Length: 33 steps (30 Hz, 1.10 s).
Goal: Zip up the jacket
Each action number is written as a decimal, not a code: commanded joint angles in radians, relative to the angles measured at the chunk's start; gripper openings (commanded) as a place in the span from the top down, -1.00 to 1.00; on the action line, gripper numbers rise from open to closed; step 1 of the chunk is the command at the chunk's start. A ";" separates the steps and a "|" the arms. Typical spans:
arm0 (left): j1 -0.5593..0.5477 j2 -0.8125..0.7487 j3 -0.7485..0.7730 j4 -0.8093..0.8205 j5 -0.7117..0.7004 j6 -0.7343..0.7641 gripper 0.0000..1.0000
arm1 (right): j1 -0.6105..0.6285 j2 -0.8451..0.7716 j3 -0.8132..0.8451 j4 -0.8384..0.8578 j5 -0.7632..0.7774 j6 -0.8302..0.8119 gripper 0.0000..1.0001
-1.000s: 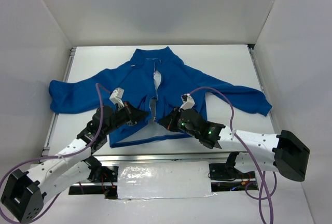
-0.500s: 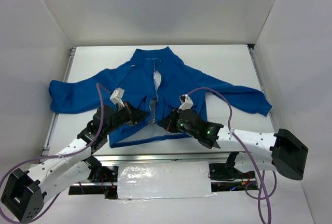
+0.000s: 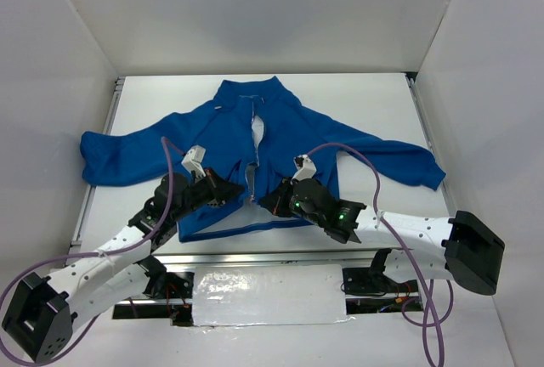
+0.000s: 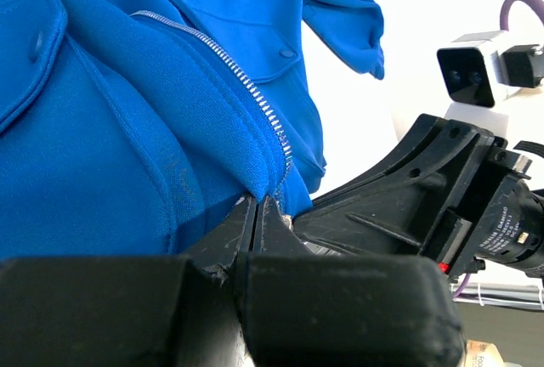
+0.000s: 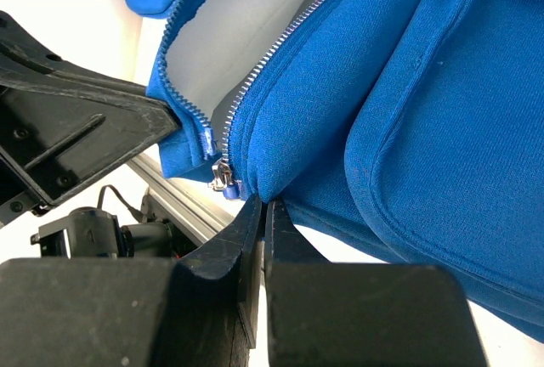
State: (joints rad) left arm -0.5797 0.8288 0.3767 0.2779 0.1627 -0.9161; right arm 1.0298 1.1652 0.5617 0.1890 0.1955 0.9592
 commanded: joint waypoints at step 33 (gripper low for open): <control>-0.006 0.023 -0.024 0.136 0.126 0.048 1.00 | -0.039 -0.001 0.023 0.113 -0.070 -0.068 1.00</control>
State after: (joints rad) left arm -0.5797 0.8494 0.3531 0.3275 0.2230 -0.9085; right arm 1.0023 1.1675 0.5617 0.2047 0.1642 0.9234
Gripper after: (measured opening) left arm 0.066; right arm 0.022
